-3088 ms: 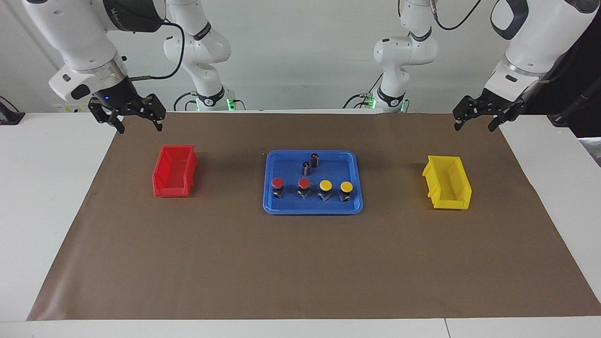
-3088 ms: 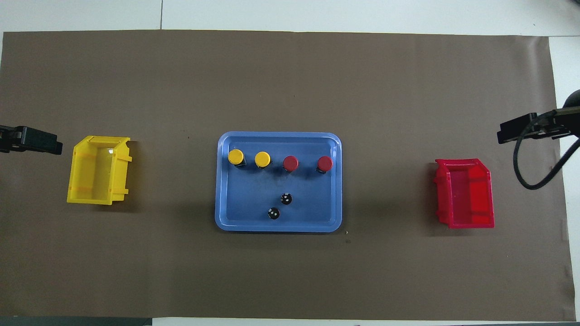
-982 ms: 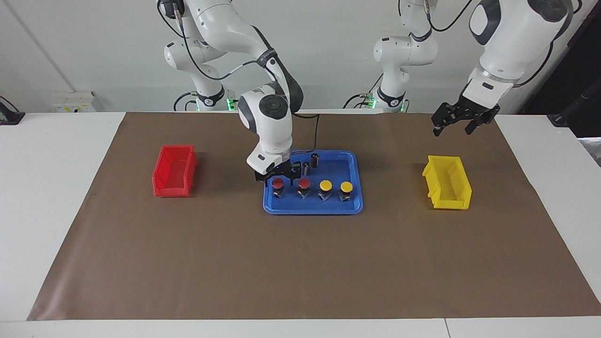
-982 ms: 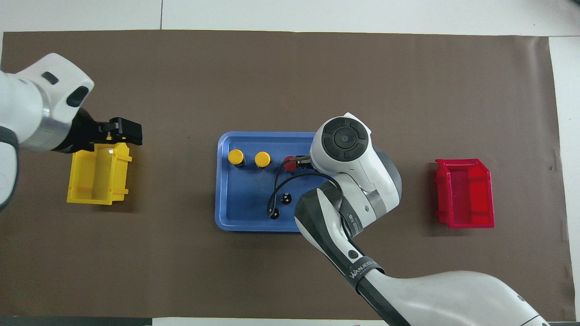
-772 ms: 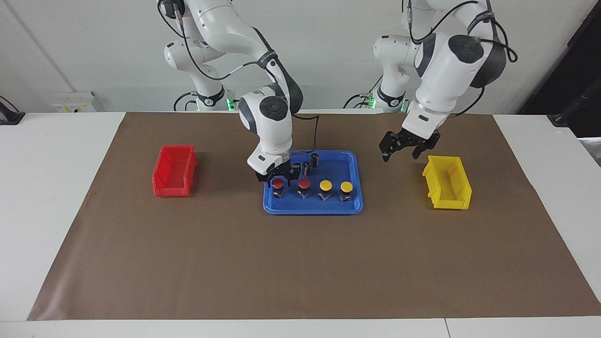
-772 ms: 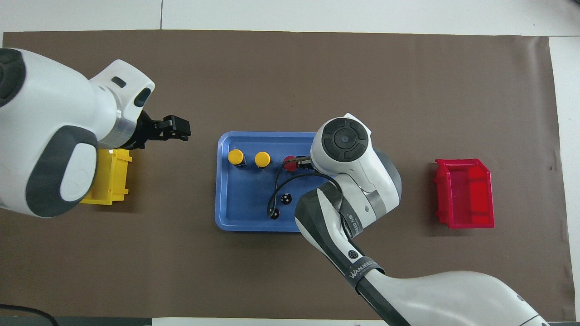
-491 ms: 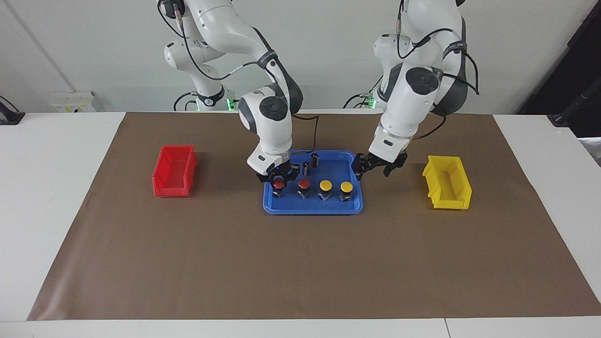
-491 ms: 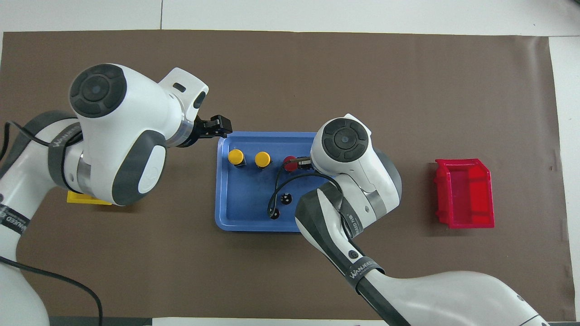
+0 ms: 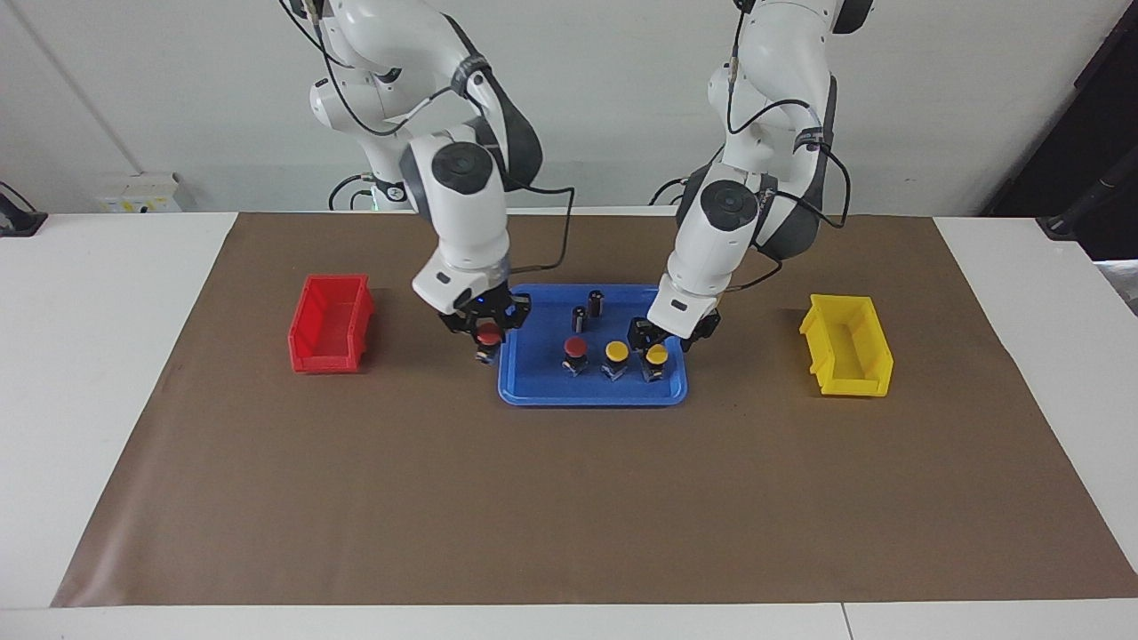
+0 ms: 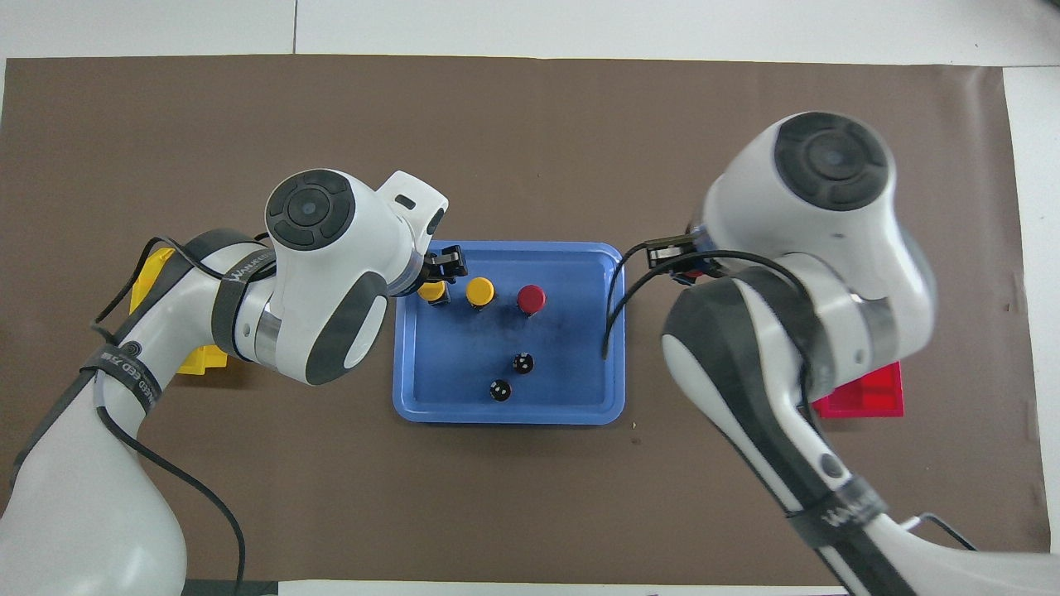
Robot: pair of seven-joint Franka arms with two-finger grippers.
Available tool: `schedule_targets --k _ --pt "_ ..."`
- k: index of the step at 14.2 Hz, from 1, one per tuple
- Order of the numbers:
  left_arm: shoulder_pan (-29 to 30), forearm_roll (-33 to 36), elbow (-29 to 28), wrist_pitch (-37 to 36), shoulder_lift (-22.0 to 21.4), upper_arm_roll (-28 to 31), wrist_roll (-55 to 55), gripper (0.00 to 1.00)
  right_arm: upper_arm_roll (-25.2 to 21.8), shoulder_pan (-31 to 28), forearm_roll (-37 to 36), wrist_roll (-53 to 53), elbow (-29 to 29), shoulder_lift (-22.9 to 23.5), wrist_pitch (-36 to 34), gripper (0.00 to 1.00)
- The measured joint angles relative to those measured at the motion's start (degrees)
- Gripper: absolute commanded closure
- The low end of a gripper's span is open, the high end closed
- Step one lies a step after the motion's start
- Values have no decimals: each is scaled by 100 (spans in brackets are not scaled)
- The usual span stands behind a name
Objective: Sort red and yellow buttons by color
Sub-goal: 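Drop the red button into the red bin while the left gripper grasps the yellow button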
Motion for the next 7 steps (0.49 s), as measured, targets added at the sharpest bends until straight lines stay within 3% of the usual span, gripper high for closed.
schedule_targets --k 2,5,7 --pt "0 0 -79 27 0 1 -1 33 -21 -815 248 -1103 -593 -763 -187 77" --pt "0 0 -113 40 -1 1 -2 50 -36 -1642 425 -2183 -1794 -1643 5 77" --pt "-1 0 -114 72 -1 1 -3 73 -32 -1914 427 -2557 -2387 -1910 329 77"
